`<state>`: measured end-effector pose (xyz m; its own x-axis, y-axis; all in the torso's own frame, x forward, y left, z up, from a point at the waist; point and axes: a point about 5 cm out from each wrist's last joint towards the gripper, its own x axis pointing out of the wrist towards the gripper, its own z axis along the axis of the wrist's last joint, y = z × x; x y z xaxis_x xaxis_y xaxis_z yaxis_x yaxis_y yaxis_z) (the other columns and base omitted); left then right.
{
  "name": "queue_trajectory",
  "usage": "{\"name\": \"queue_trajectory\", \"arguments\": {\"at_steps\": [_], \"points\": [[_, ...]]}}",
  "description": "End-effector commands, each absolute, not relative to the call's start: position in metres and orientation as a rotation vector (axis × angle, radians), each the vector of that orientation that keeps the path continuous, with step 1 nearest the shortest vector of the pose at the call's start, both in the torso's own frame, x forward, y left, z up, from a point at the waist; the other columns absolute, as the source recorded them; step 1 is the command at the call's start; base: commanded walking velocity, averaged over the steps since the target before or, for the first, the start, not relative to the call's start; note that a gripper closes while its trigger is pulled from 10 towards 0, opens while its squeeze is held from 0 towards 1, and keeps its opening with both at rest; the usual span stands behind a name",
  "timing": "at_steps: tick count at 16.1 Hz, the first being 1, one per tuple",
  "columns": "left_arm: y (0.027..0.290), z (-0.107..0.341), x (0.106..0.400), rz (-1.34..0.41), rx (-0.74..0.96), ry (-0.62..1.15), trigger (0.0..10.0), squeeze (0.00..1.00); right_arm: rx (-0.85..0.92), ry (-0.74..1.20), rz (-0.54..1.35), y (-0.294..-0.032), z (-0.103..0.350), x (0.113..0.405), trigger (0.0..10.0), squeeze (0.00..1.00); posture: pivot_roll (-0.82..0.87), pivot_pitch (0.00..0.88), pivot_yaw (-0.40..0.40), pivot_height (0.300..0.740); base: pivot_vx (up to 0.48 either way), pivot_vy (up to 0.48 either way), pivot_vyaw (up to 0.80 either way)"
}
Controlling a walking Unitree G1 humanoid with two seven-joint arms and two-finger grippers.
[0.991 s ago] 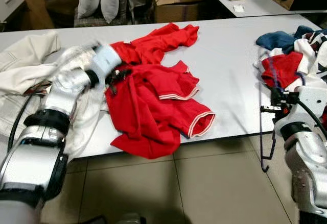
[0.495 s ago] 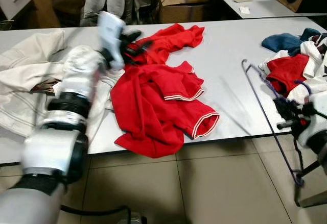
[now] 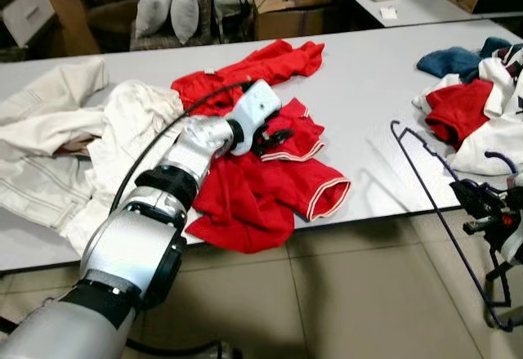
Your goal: Hang hanger
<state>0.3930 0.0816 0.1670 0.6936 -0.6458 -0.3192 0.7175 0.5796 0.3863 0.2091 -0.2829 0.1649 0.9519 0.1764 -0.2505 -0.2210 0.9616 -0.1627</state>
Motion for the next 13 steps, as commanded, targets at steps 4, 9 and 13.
{"name": "queue_trajectory", "arguments": {"at_steps": [4, 9, 13], "points": [[0.088, 0.143, 0.390, -0.718, 0.736, 0.233, 10.0, 0.00, -0.191, 0.243, 0.247, -0.273, 0.166, 0.204, 10.0, 0.00, -0.11, 0.000, 0.105, 0.740, 0.000, 0.000, 0.00], [0.088, 0.135, 0.388, -0.706, 0.671, 0.263, 0.0, 0.00, -0.198, 0.243, 0.250, -0.274, 0.169, 0.204, 10.0, 0.00, -0.13, 0.000, 0.100, 0.740, 0.000, 0.000, 0.00], [0.092, 0.133, 0.388, -0.691, 0.655, 0.284, 0.0, 0.00, -0.213, 0.244, 0.251, -0.274, 0.170, 0.206, 10.0, 0.00, -0.13, 0.000, 0.095, 0.740, 0.000, 0.000, 0.00]]}}
